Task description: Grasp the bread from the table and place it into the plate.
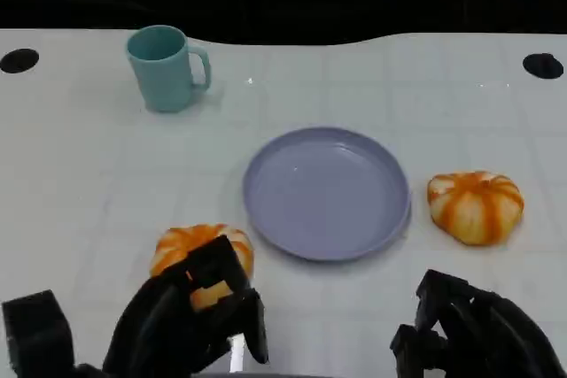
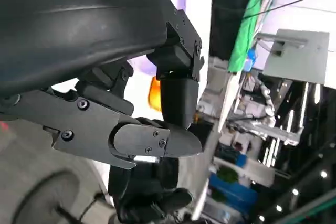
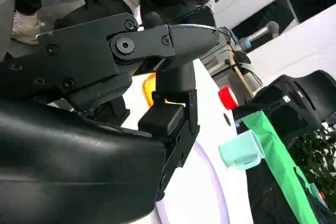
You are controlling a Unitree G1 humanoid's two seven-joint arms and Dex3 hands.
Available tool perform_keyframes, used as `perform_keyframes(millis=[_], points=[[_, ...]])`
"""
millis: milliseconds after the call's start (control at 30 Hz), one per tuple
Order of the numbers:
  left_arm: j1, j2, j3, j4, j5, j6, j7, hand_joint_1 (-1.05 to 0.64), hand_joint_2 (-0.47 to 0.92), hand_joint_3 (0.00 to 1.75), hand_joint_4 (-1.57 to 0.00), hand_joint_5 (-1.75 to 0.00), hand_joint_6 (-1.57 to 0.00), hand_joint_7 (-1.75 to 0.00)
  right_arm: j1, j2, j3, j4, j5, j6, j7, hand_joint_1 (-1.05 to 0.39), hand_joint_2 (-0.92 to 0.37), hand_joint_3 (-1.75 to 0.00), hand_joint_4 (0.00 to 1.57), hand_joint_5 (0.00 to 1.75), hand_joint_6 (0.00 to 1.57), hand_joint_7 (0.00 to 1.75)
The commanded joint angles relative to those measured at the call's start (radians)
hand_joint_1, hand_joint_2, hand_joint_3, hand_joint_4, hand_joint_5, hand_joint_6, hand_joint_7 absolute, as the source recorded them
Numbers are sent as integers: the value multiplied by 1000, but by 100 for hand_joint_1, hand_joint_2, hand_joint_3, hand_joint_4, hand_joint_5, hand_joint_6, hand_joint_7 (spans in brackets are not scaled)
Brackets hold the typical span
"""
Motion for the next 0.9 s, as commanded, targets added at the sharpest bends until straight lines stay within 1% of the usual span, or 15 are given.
perform_keyframes(millis=[33, 133, 200, 233, 267, 300, 333, 367, 433, 533, 600, 633, 733, 833, 900], points=[[-30, 54, 15, -52, 35, 24, 36, -57, 92, 22, -65, -175, -50, -158, -10, -6, -5, 7, -5, -8, -3, -74, -92, -23, 89, 161, 78, 140], [-44, 82, 15, -76, 79, 16, 62, -59, 92, 21, -58, -175, -46, -150, -15, -5, -4, 11, -4, -5, -2, -74, -92, -22, 89, 161, 78, 139], [-55, 101, 12, -84, 126, -22, 73, -59, 92, 20, -54, -175, -43, -146, -17, -2, -5, 13, 0, -4, 1, -74, -92, -22, 89, 161, 78, 139], [-61, 114, 11, -90, 154, -43, 80, -58, 92, 20, -52, -175, -43, -141, -18, 0, -4, 13, 0, -4, 1, -73, -92, -22, 89, 162, 78, 138], [-65, 124, 10, -94, 184, -67, 87, -56, 92, 18, -47, -175, -43, -128, -17, 1, -3, 12, 0, -4, 0, -73, -92, -21, 89, 162, 78, 138], [-69, 134, 10, -101, 210, -84, 95, -55, 92, 16, -45, -174, -44, -120, -17, 2, -2, 12, -2, -5, 0, -73, -92, -21, 89, 162, 79, 138], [-71, 141, 10, -105, 229, -100, 100, -51, 92, 13, -42, -168, -45, -106, -17, 3, -2, 12, -3, -7, -1, -73, -92, -22, 89, 162, 79, 138], [-74, 149, 11, -112, 244, -114, 104, -50, 92, 11, -40, -165, -45, -100, -17, 4, -1, 11, -3, -6, -1, -73, -92, -22, 89, 162, 79, 138], [-79, 160, 12, -120, 266, -137, 112, -43, 91, 5, -40, -148, -45, -70, -18, 4, 1, 11, -1, -8, 1, -73, -92, -22, 89, 162, 79, 138], [-85, 187, 6, -124, 355, -198, 145, -32, 85, 1, -42, -127, -51, -45, -20, 5, 1, 16, 3, -10, 8, -72, -92, -23, 89, 162, 79, 138], [-83, 206, 3, -141, 423, -212, 174, -32, 82, 0, -41, -120, -53, -35, -21, 5, 0, 17, 3, -10, 8, -72, -92, -23, 89, 161, 79, 137], [-81, 214, 2, -152, 449, -213, 185, -30, 80, 0, -38, -114, -53, -28, -22, 5, 0, 18, 4, -9, 7, -72, -92, -23, 89, 160, 80, 137], [-77, 243, -5, -186, 531, -211, 209, -29, 77, 0, -33, -102, -53, -15, -23, 5, 1, 18, 2, -8, 4, -73, -92, -22, 90, 160, 80, 136], [-81, 307, -19, -235, 658, -204, 211, -29, 77, 0, -27, -91, -47, -7, -25, 4, 2, 18, 0, -7, 2, -73, -92, -22, 90, 160, 81, 136], [-82, 345, -27, -273, 753, -185, 212, -30, 76, 0, -30, -72, -45, -2, -25, 4, 3, 18, -4, -10, 1, -73, -92, -22, 90, 160, 81, 136]])
